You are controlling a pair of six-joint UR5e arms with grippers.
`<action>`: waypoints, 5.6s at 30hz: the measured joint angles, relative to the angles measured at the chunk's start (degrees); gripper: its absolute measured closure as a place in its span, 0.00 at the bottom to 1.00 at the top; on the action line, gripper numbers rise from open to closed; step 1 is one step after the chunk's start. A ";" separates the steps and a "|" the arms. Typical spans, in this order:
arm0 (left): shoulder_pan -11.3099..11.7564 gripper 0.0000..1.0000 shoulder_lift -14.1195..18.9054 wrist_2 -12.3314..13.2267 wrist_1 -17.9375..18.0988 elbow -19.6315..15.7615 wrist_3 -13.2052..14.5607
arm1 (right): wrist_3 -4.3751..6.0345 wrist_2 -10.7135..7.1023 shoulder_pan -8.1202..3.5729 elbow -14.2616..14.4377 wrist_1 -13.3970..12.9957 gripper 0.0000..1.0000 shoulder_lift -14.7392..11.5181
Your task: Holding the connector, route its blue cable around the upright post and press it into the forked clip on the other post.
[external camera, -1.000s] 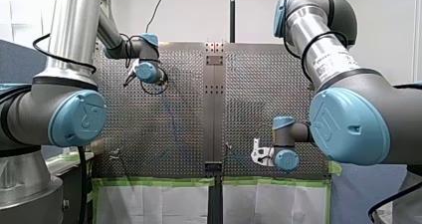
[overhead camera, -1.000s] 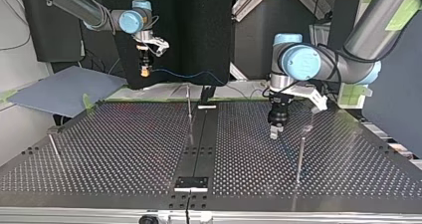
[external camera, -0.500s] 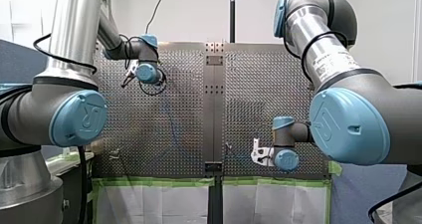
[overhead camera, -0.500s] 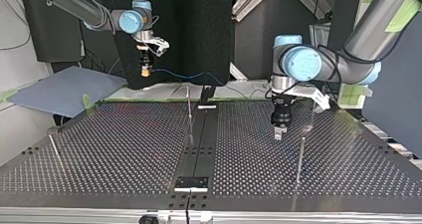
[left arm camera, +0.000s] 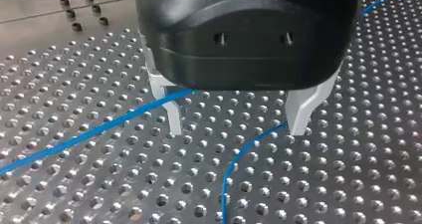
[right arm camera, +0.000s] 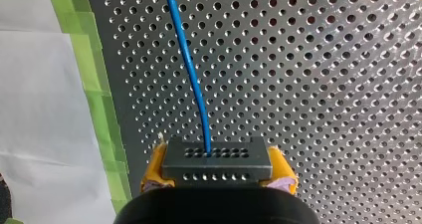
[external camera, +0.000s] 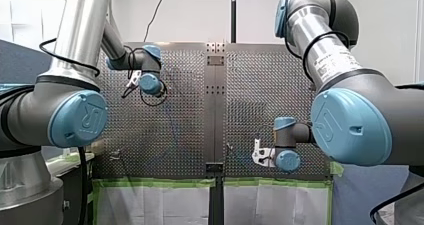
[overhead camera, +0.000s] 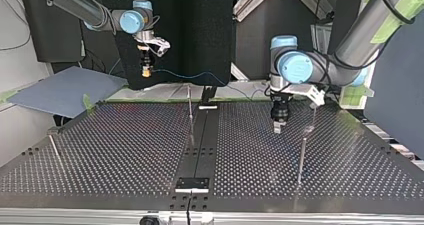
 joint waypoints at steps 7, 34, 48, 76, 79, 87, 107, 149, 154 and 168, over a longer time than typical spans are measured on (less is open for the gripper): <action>-0.72 0.01 -0.08 -0.94 1.38 -1.52 -0.86 | 0.08 -0.51 0.02 0.00 0.00 1.00 -0.01; -4.72 0.01 -10.34 -4.77 7.20 -3.00 -2.22 | 0.18 -0.97 0.50 0.00 -0.06 1.00 -0.02; -5.38 0.01 -14.10 -3.80 7.87 -3.38 -4.82 | 0.28 -1.22 0.71 0.00 -0.04 1.00 -0.01; -6.79 0.01 -22.36 -1.90 12.52 -2.50 -11.82 | 0.61 -1.23 1.65 -0.01 -0.35 1.00 0.00; -6.96 0.01 -22.37 -1.58 13.40 -2.50 -12.77 | 0.61 -1.23 1.71 -0.01 -0.35 1.00 0.00; -7.23 0.01 -22.39 -3.50 15.17 -2.52 -15.17 | 0.61 -1.23 1.75 0.00 -0.36 1.00 -0.02; -8.54 0.01 -22.41 -7.55 15.20 -2.31 -18.34 | 0.62 -1.23 2.07 0.00 -0.17 1.00 -0.02; -12.79 0.01 -32.69 -11.00 10.61 4.32 -25.32 | 1.10 -1.23 2.79 0.00 0.23 1.00 -0.01; -12.98 0.01 -34.73 -11.63 8.48 7.15 -26.16 | 1.11 -1.23 2.81 0.00 -0.05 1.00 -0.02; -13.00 0.01 -36.90 -8.91 7.99 9.22 -29.99 | 1.10 -1.23 2.67 0.00 -0.13 1.00 -0.02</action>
